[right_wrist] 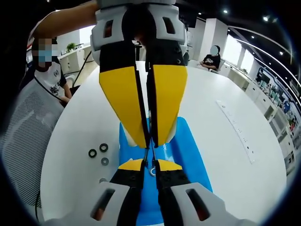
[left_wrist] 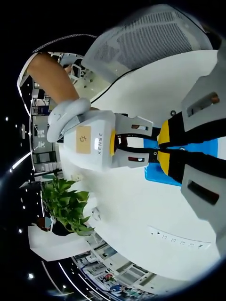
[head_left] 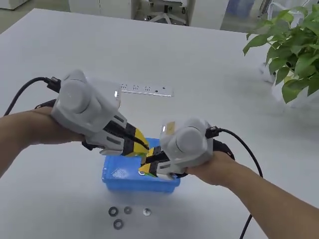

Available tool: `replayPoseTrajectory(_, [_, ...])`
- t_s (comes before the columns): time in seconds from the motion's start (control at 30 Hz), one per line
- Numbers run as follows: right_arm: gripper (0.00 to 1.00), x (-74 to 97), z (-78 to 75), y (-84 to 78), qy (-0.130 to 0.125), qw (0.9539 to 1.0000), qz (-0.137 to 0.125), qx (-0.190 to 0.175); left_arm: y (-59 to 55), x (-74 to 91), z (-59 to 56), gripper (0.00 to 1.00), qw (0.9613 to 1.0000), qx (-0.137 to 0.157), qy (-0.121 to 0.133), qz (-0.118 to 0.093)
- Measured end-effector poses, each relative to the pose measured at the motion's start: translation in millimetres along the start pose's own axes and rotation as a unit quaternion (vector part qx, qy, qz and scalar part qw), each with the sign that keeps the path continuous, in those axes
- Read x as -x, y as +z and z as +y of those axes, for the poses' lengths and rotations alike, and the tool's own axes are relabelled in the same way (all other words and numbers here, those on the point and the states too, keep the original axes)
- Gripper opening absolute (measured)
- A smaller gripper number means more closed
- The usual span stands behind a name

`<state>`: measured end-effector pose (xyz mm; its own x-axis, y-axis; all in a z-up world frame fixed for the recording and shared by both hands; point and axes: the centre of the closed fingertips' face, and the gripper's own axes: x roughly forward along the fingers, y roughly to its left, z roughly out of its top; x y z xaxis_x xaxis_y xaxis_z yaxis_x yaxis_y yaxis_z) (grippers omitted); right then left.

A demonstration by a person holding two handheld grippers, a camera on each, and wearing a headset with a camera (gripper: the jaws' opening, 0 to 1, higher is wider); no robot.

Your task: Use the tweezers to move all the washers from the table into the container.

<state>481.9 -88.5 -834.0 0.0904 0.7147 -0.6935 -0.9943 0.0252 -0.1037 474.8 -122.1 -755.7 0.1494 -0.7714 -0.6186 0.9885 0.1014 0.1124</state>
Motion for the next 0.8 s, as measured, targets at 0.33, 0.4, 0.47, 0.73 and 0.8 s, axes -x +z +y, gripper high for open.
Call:
replayPoseTrajectory(0.33, [0.11, 12.5, 6.4, 11.8, -0.008, 0.9999, -0.007, 0.011, 13.2, 10.4, -7.7, 0.06, 0.9999, -0.013, 0.003, -0.001])
replayPoseTrajectory(0.4, [0.11, 14.4, 7.9, 13.3, -0.009, 0.9998, -0.008, 0.012, 15.3, 12.0, -9.2, 0.06, 0.9999, -0.014, 0.004, -0.001])
replayPoseTrajectory(0.47, [0.11, 17.2, 10.1, 15.2, -0.011, 0.9998, -0.010, 0.014, 17.8, 13.7, -11.9, 0.06, 0.9999, -0.017, 0.003, -0.001])
replayPoseTrajectory(0.73, [0.12, 25.0, 21.0, 21.8, -0.015, 0.9996, -0.013, 0.021, 25.2, 20.3, -23.8, 0.06, 0.9998, -0.021, 0.006, -0.001])
replayPoseTrajectory(0.8, [0.12, 26.8, 23.3, 22.8, -0.018, 0.9995, -0.013, 0.023, 26.5, 21.1, -26.1, 0.06, 0.9997, -0.023, 0.007, -0.001])
